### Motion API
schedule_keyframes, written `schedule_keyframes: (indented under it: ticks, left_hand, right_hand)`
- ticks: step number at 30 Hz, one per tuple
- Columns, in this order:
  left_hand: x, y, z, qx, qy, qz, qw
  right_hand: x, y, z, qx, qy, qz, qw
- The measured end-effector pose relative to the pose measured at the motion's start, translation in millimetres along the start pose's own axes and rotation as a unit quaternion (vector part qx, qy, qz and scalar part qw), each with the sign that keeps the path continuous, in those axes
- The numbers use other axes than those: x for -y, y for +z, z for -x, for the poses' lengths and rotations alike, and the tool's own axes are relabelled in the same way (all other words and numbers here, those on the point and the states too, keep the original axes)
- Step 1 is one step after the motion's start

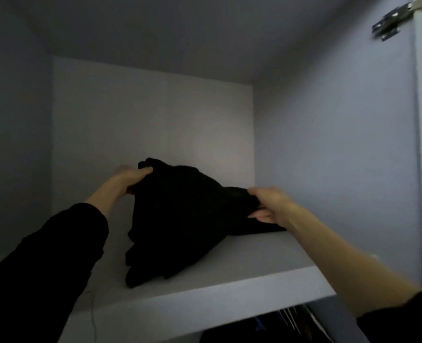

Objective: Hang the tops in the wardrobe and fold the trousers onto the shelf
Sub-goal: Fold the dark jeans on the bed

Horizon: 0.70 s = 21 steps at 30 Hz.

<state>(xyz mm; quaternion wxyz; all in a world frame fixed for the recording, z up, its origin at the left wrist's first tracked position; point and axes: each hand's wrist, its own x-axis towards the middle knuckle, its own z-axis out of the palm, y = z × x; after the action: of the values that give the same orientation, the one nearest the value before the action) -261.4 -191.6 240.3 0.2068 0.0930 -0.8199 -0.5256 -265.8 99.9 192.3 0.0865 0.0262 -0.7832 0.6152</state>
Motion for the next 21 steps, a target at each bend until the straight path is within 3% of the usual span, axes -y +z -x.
schedule_keyframes:
  ticks: [1,3,5,7,10,13,15,21]
  left_hand:
    - [9.7,3.9,-18.3,0.003,-0.006,-0.05,0.999]
    - [25.5,9.8,-37.2,0.011,-0.011,-0.202,0.979]
    - [30.4,11.8,-44.9,0.025,0.05,-0.32,0.946]
    - [23.6,11.9,-38.1,0.06,0.106,-0.381,0.916]
    - [16.8,31.3,-0.4,0.17,0.168,-0.46,0.855]
    - [15.6,52.7,35.0,0.3,0.111,-0.505,0.802]
    - [13.5,57.0,35.9,0.311,0.064,-0.526,0.789]
    - [9.6,69.4,4.5,0.27,0.017,-0.608,0.747]
  right_hand:
    - [-3.3,9.1,-26.8,-0.007,-0.03,0.107,0.994]
    - [-12.9,17.1,-57.6,-0.007,-0.125,0.308,0.943]
    - [-16.2,27.1,-67.3,0.068,-0.234,0.381,0.892]
    - [-13.9,36.5,-66.6,0.196,-0.297,0.393,0.848]
    - [-7.4,35.4,-67.6,0.377,-0.238,0.363,0.818]
    - [1.5,32.1,-75.9,0.505,-0.153,0.363,0.767]
    - [3.3,38.7,-80.8,0.519,-0.147,0.407,0.737]
    - [4.0,66.9,-97.8,0.493,-0.196,0.424,0.735]
